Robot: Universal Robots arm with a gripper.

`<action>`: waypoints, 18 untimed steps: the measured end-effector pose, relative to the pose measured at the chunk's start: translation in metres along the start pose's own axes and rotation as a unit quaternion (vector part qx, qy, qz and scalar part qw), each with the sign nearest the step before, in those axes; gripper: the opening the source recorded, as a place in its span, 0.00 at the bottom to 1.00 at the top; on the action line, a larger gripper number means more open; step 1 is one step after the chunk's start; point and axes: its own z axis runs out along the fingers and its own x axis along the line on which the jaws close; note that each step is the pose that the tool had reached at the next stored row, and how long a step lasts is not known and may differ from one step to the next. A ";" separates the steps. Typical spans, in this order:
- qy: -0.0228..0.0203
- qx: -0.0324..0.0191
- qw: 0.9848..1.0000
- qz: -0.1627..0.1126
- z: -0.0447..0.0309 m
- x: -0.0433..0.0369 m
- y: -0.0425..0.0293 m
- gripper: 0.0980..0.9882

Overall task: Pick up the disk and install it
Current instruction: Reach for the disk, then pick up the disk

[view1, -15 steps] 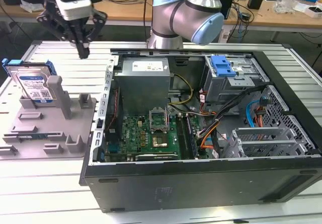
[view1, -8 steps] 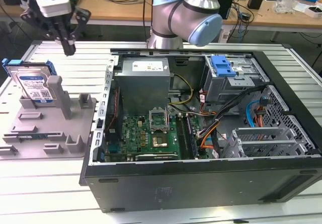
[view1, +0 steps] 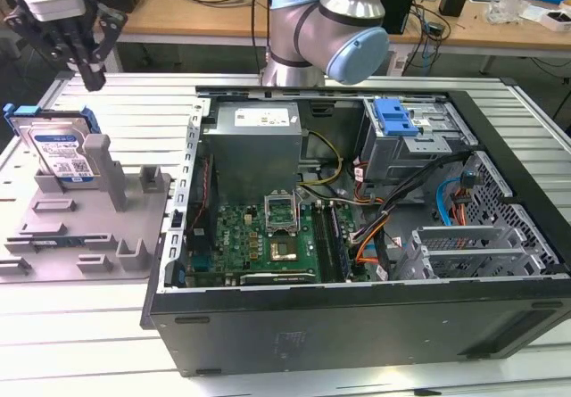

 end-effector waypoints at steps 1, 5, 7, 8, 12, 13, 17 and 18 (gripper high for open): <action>0.000 0.000 1.000 0.000 0.0002 0.0064 0.0023 0.01; 0.000 0.000 1.000 0.000 0.0003 0.0124 0.0038 0.01; 0.000 0.000 1.000 0.000 0.0003 0.0124 0.0039 0.01; 0.000 0.000 1.000 0.000 0.0002 0.0124 0.0039 0.01; 0.000 0.000 1.000 0.000 0.0003 0.0124 0.0040 0.01; 0.000 0.000 1.000 0.000 0.0003 0.0124 0.0042 0.01; 0.000 0.000 1.000 0.000 0.0003 0.0124 0.0045 0.01; 0.000 0.000 1.000 0.000 0.0003 0.0124 0.0046 0.01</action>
